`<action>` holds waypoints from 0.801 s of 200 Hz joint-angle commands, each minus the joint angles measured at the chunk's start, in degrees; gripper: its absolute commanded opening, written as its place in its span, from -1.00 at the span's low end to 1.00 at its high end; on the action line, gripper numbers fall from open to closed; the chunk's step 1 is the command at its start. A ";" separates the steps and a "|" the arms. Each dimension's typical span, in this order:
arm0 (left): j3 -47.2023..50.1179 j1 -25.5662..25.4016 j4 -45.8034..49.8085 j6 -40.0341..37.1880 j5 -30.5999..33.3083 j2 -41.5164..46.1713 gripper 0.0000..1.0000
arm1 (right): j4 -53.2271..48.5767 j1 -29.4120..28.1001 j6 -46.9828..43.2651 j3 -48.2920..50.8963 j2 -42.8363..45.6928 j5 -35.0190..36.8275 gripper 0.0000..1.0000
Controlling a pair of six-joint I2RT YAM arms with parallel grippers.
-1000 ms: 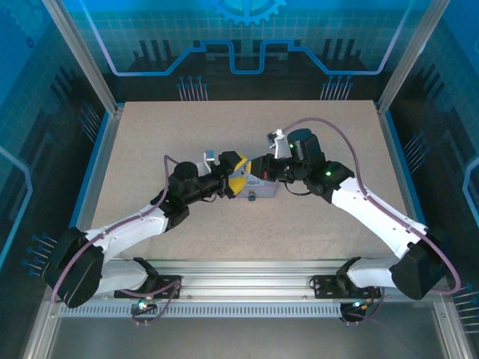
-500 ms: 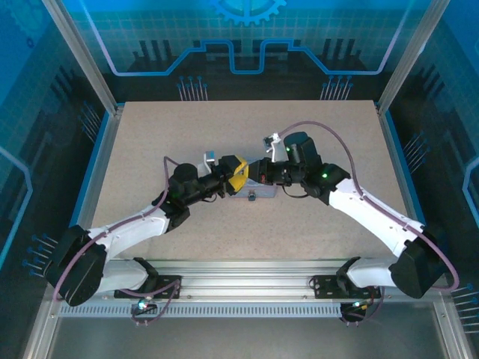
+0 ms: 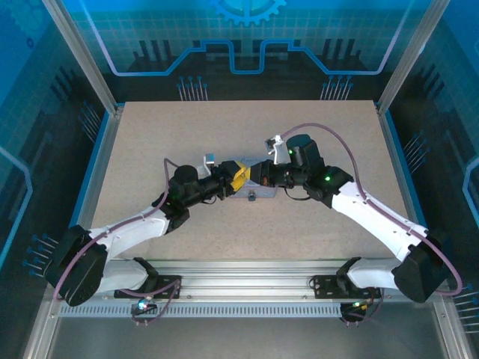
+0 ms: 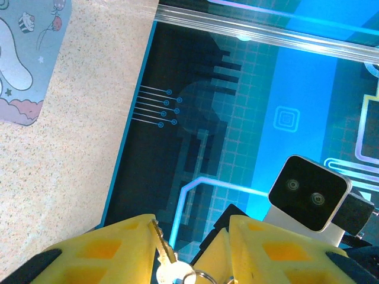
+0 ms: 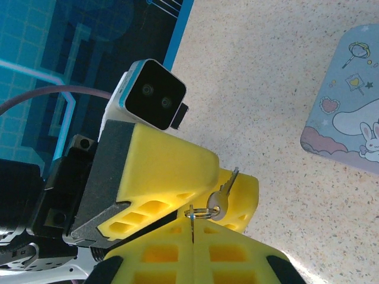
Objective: Unlock the padlock with the key
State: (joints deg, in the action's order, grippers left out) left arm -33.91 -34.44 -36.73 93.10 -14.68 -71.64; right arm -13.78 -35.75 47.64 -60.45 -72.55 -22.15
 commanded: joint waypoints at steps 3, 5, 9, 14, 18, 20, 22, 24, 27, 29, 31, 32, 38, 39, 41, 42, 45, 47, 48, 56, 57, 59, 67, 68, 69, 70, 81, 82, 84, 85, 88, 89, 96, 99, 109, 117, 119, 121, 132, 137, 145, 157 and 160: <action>0.60 0.16 -1.25 -0.20 1.14 0.09 -0.28 | 0.89 -0.89 0.18 1.08 1.88 -1.23 -1.00; 0.60 0.18 -1.31 -0.20 1.08 0.16 -0.29 | 0.87 -0.86 0.18 1.04 1.91 -1.18 -1.00; 0.56 0.23 -1.21 -0.20 1.09 0.14 -0.31 | 0.82 -0.86 0.12 1.15 1.98 -1.15 -1.00; 0.56 0.25 -1.16 -0.23 1.18 0.09 -0.34 | 0.77 -0.88 0.10 1.30 2.12 -1.07 -1.00; 0.60 0.22 -1.15 -0.20 1.15 0.09 -0.37 | 0.77 -0.82 0.09 1.39 2.16 -1.05 -1.00; 0.60 0.17 -1.15 -0.20 1.12 0.12 -0.39 | 0.73 -0.86 0.11 1.45 2.22 -1.01 -1.00; 0.60 0.18 -1.15 -0.20 1.14 0.10 -0.42 | 0.70 -0.87 0.16 1.44 2.28 -1.02 -1.00; 0.60 0.16 -1.15 -0.20 1.10 0.09 -0.45 | 0.69 -0.81 0.17 1.46 2.32 -0.93 -1.00; 0.58 0.19 -1.08 -0.28 1.10 0.14 -0.48 | 0.69 -0.83 0.11 1.55 2.33 -0.88 -1.00; 0.60 0.23 -1.11 -0.22 1.13 0.10 -0.50 | 0.69 -0.82 0.09 1.58 2.35 -0.88 -1.00; 0.60 0.29 -1.07 -0.23 1.14 0.10 -0.52 | 0.69 -0.82 0.15 1.56 2.36 -0.88 -1.00; 0.60 0.27 -1.11 -0.21 1.14 0.14 -0.53 | 0.69 -0.82 0.10 1.60 2.34 -0.88 -1.00; 0.56 0.28 -1.07 -0.27 1.14 0.09 -0.59 | 0.77 -0.82 0.09 1.75 2.44 -0.88 -1.00; 0.58 0.26 -1.11 -0.28 1.14 0.09 -0.60 | 0.77 -0.86 0.13 1.74 2.47 -0.88 -1.00; 0.59 0.25 -1.05 -0.28 1.12 0.09 -0.61 | 0.77 -0.83 0.14 1.80 2.50 -0.88 -1.00; 0.60 0.29 -1.01 -0.29 1.09 0.09 -0.62 | 0.77 -0.82 0.16 1.77 2.50 -0.88 -1.00; 0.60 0.28 -1.00 -0.30 1.11 0.12 -0.62 | 0.79 -0.78 0.17 1.83 2.44 -0.88 -1.00; 0.60 0.26 -0.94 -0.29 1.11 0.10 -0.63 | 0.78 -0.81 0.22 1.82 2.47 -0.88 -1.00; 0.60 0.25 -0.91 -0.29 1.13 0.14 -0.63 | 0.78 -0.81 0.20 1.87 2.49 -0.88 -1.00; 0.59 0.27 -0.88 -0.29 1.13 0.10 -0.67 | 0.86 -0.82 0.25 1.98 2.51 -0.88 -1.00; 0.60 0.30 -0.93 -0.33 1.14 0.10 -0.68 | 0.86 -0.82 0.26 1.95 2.46 -0.88 -1.00; 0.60 0.33 -0.87 -0.36 1.10 0.09 -0.71 | 0.93 -0.82 0.22 1.94 2.54 -0.88 -1.00; 0.56 0.19 -0.80 -0.40 1.12 0.09 -0.78 | 0.97 -0.83 0.25 2.05 2.55 -0.88 -1.00; 0.58 0.22 -0.80 -0.43 1.09 0.09 -0.79 | 0.96 -0.82 0.21 2.02 2.57 -0.88 -1.00; 0.59 0.19 -0.80 -0.40 1.07 0.09 -0.79 | 0.95 -0.82 0.19 2.05 2.58 -0.88 -1.00; 0.60 0.22 -0.80 -0.39 1.11 0.09 -0.79 | 0.95 -0.82 0.23 2.03 2.63 -0.88 -1.00; 0.60 0.26 -0.75 -0.42 1.14 0.19 -0.82 | 0.95 -0.89 0.22 2.15 2.77 -0.88 -1.00; 0.60 0.25 -0.69 -0.44 1.14 0.19 -0.83 | 0.95 -0.90 0.20 2.16 2.77 -0.88 -1.00; 0.60 0.31 -0.68 -0.46 1.14 0.18 -0.84 | 0.95 -0.90 0.20 2.19 2.81 -0.83 -1.00; 0.60 0.32 -0.65 -0.50 1.14 0.18 -0.85 | 0.95 -0.86 0.19 2.23 2.79 -0.77 -1.00; 0.60 0.23 -0.57 -0.51 1.16 0.23 -0.87 | 1.01 -0.85 0.18 2.21 2.84 -0.85 -1.00; 0.60 0.28 -0.51 -0.58 1.15 0.25 -0.88 | 1.03 -0.83 0.22 2.28 2.80 -0.86 -1.00; 0.62 0.27 -0.28 -0.62 1.23 0.34 -0.90 | 0.95 -0.87 0.19 2.34 2.98 -0.79 -1.00; 0.67 0.27 -0.23 -0.66 1.27 0.39 -0.92 | 0.95 -0.82 0.21 2.46 2.98 -0.79 -1.00; 0.69 0.29 -0.11 -0.79 1.29 0.44 -1.00 | 1.01 -0.79 0.19 2.66 3.29 -0.66 -1.00; 0.72 0.30 -0.05 -0.94 1.25 0.51 -1.00 | 0.82 -0.75 0.22 2.87 3.51 -0.46 -1.00; 0.70 0.28 0.02 -0.98 1.30 0.53 -1.00 | 0.78 -0.80 0.12 2.94 3.55 -0.38 -1.00; 0.69 0.28 0.07 -1.03 1.31 0.58 -1.00 | 0.78 -0.81 0.14 3.00 3.62 -0.31 -1.00; 0.58 0.32 0.59 -1.38 1.25 0.62 -1.00 | 0.48 -0.81 0.03 3.35 4.12 0.04 -1.00; 0.60 0.33 0.91 -1.62 1.29 0.71 -1.00 | 0.36 -0.77 -0.08 3.48 4.29 0.19 -1.00; 0.44 0.33 1.55 -2.24 1.26 0.95 -1.00 | 0.21 -0.79 -0.19 3.86 4.74 0.34 -0.98; -0.15 0.36 3.58 -3.58 1.31 1.51 -1.00 | -0.46 -0.82 -0.67 4.32 5.35 1.06 -0.84; -0.37 0.35 4.34 -4.04 1.28 1.73 -1.00 | -0.72 -0.77 -0.78 4.49 5.58 1.25 -0.79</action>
State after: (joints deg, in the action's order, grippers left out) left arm -33.80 -34.33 -36.03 92.58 -14.22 -71.61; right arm -13.91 -35.75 47.59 -56.93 -69.25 -21.56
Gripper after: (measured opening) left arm 0.053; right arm 0.058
